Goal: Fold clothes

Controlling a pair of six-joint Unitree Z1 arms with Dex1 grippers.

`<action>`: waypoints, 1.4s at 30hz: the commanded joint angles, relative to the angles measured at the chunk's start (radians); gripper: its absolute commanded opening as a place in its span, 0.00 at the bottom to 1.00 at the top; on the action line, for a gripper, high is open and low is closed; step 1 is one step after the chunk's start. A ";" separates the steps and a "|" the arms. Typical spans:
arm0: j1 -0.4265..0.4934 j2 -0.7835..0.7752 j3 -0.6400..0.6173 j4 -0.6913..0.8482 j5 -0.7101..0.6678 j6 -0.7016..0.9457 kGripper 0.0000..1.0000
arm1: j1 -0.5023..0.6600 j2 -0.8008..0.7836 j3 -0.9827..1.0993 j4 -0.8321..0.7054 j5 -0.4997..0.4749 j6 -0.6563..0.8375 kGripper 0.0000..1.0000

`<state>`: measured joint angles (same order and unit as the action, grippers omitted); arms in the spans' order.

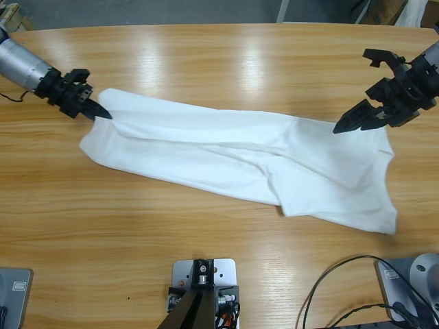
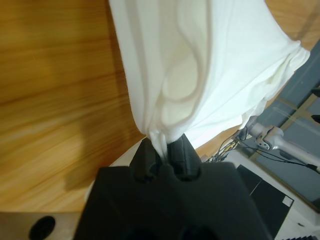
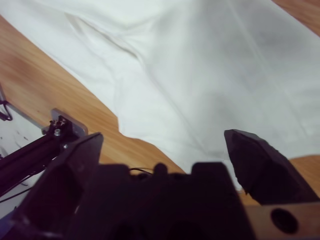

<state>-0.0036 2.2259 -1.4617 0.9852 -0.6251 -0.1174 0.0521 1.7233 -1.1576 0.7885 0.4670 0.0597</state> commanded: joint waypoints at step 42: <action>0.253 -0.118 -0.186 0.291 0.114 0.076 0.00 | 0.003 0.030 -0.036 0.023 0.015 0.012 1.00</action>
<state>0.3576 2.1662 -1.6253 1.2525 -0.4683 -0.0186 0.0521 1.7236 -1.2007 0.8098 0.4706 0.0597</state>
